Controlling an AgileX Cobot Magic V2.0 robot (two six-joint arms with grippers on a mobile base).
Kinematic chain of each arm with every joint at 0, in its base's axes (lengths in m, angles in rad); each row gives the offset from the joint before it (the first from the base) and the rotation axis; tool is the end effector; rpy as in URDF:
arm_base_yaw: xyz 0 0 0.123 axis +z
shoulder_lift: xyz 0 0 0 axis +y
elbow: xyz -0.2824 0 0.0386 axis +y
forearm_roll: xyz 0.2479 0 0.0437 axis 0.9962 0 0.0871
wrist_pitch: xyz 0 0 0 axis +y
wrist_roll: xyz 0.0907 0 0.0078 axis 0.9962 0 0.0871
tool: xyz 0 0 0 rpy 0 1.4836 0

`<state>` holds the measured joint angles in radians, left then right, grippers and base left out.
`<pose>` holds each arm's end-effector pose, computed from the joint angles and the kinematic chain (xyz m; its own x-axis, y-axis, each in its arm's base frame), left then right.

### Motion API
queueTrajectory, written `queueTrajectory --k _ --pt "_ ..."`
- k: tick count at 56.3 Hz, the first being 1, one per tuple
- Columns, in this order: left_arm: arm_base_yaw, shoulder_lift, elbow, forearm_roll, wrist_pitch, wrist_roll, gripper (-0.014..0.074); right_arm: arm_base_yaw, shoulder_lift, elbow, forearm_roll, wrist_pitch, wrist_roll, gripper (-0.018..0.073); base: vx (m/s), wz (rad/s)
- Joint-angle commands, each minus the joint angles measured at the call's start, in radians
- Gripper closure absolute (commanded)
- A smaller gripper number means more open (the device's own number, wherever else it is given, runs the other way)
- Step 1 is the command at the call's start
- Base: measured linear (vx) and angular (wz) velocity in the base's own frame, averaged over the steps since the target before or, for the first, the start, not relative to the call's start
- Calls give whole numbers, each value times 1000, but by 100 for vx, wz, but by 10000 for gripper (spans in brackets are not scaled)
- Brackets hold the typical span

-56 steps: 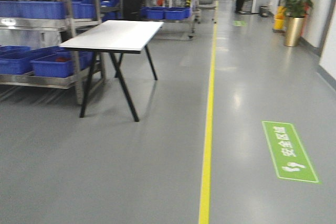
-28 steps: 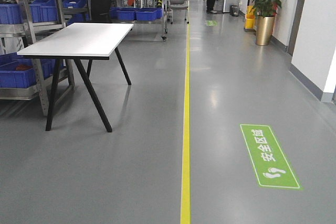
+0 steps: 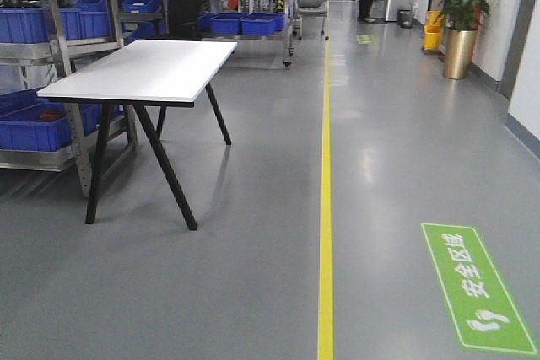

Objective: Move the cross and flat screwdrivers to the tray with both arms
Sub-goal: 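Drive the base away from the table holding both screwdrivers, then drive the base past the shelves toward the roller-shelf station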

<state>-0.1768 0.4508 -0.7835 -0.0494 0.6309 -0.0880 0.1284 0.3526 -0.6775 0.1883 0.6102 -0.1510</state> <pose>0.0700 -0.0152 0.3839 -0.2299 -0.0884 -0.9692 0.1760 0.9757 -0.1308 0.0564 0.0171 0.3601 -0.1880 -0.0203 -0.9820 -0.2310 0.9726 0.0241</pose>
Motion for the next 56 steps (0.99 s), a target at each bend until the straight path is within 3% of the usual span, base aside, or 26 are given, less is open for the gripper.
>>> queueTrajectory --k 1,31,56 --pt "-1 11 -22 -8 -91 -3 594 -2 10 -28 5 -99 0 567 44 17" --pt "-1 11 -22 -8 -91 -3 594 -2 10 -28 5 -99 0 567 44 31" --pt "-1 11 -22 -8 -91 -3 594 -2 10 -28 5 -99 0 567 46 63"
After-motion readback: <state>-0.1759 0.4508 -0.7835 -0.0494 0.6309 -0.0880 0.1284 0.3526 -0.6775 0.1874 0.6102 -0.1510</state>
